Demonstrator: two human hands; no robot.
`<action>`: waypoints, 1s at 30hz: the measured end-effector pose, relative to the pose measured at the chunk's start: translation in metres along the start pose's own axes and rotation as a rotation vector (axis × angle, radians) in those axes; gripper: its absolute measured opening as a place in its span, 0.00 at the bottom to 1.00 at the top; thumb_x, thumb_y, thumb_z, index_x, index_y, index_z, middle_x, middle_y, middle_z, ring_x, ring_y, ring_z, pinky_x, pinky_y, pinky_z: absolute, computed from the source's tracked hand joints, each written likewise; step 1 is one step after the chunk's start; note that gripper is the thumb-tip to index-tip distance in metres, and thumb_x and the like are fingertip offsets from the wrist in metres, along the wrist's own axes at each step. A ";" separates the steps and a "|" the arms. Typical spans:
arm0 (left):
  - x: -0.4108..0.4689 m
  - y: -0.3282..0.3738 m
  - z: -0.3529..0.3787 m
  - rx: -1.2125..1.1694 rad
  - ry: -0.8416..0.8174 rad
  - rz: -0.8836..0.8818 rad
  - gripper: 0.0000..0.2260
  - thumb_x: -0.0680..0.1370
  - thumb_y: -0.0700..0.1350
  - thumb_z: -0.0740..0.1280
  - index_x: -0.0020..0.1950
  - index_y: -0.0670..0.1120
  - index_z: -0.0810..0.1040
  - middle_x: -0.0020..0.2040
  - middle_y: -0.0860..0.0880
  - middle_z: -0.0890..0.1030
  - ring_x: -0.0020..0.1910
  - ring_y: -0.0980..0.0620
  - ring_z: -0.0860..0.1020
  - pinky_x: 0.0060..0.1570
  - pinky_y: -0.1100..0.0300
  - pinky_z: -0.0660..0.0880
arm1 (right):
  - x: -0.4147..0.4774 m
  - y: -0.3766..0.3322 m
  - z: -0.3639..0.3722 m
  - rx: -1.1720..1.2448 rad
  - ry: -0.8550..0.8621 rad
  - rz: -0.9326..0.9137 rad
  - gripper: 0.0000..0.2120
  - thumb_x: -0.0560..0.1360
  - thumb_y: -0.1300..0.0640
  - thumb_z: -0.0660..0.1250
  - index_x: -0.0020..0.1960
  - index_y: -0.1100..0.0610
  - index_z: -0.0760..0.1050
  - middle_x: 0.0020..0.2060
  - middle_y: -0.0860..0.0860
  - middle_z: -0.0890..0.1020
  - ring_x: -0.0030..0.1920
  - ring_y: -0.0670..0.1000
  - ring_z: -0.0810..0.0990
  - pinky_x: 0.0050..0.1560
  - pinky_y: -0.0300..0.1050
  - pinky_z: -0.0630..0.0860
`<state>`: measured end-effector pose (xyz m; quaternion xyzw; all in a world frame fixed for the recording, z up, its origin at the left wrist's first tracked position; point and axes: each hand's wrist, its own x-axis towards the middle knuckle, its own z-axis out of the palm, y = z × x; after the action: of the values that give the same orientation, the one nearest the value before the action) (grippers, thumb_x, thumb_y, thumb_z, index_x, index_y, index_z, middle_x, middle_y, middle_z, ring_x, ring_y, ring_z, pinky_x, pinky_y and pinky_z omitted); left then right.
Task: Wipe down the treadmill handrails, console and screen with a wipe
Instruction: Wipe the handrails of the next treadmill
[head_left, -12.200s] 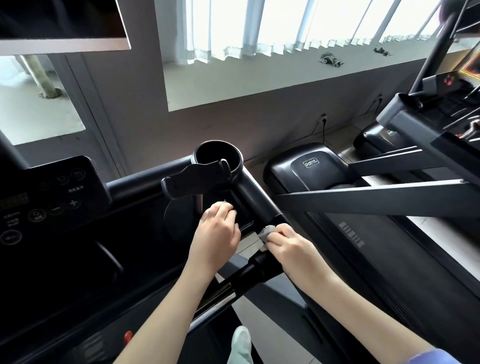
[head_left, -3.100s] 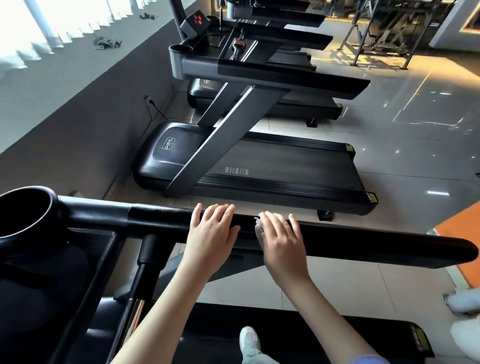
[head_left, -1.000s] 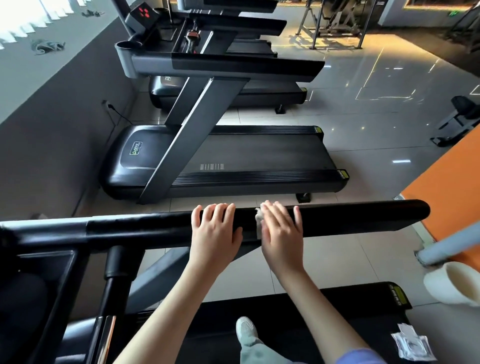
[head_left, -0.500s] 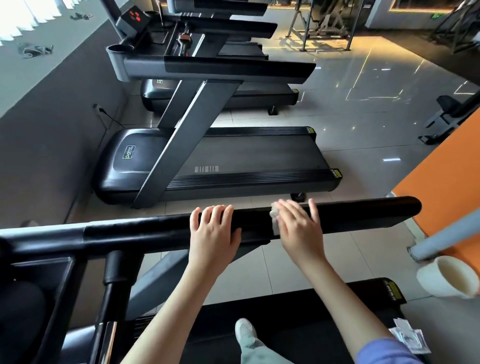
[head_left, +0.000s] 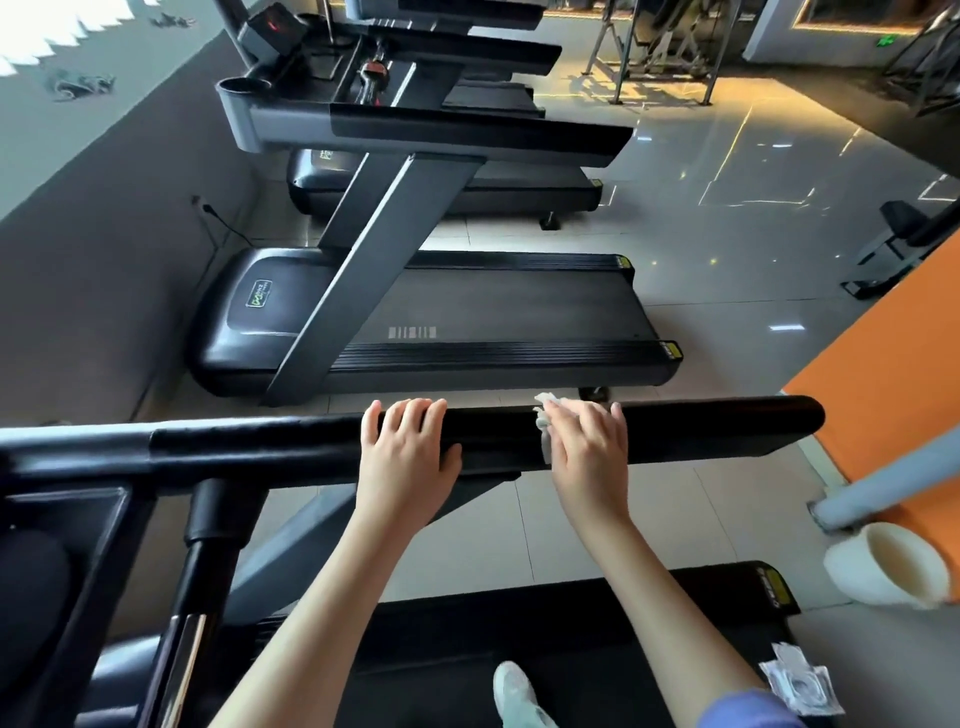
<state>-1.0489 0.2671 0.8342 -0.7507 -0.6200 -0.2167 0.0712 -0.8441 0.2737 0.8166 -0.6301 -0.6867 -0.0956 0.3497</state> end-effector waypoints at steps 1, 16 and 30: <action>-0.002 0.001 0.000 0.001 0.000 -0.016 0.21 0.67 0.46 0.76 0.57 0.42 0.79 0.52 0.47 0.81 0.54 0.44 0.79 0.64 0.41 0.66 | 0.004 0.000 -0.002 0.017 0.000 -0.043 0.16 0.78 0.55 0.56 0.56 0.56 0.81 0.44 0.50 0.82 0.48 0.53 0.77 0.68 0.55 0.62; 0.002 0.015 -0.002 0.029 -0.030 -0.149 0.19 0.69 0.47 0.74 0.57 0.42 0.80 0.53 0.47 0.81 0.56 0.43 0.79 0.65 0.38 0.66 | 0.010 0.013 0.002 0.052 0.001 -0.150 0.14 0.78 0.54 0.58 0.53 0.55 0.82 0.45 0.49 0.82 0.47 0.54 0.78 0.57 0.48 0.67; 0.007 0.037 0.001 0.067 -0.028 -0.096 0.21 0.66 0.49 0.69 0.56 0.41 0.81 0.53 0.46 0.83 0.54 0.45 0.81 0.59 0.39 0.71 | 0.007 0.023 -0.002 -0.105 -0.212 -0.255 0.22 0.78 0.51 0.54 0.65 0.62 0.75 0.63 0.57 0.78 0.63 0.56 0.76 0.69 0.59 0.59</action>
<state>-1.0116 0.2660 0.8419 -0.7203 -0.6631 -0.1884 0.0773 -0.8212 0.2825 0.8154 -0.5620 -0.7881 -0.1079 0.2269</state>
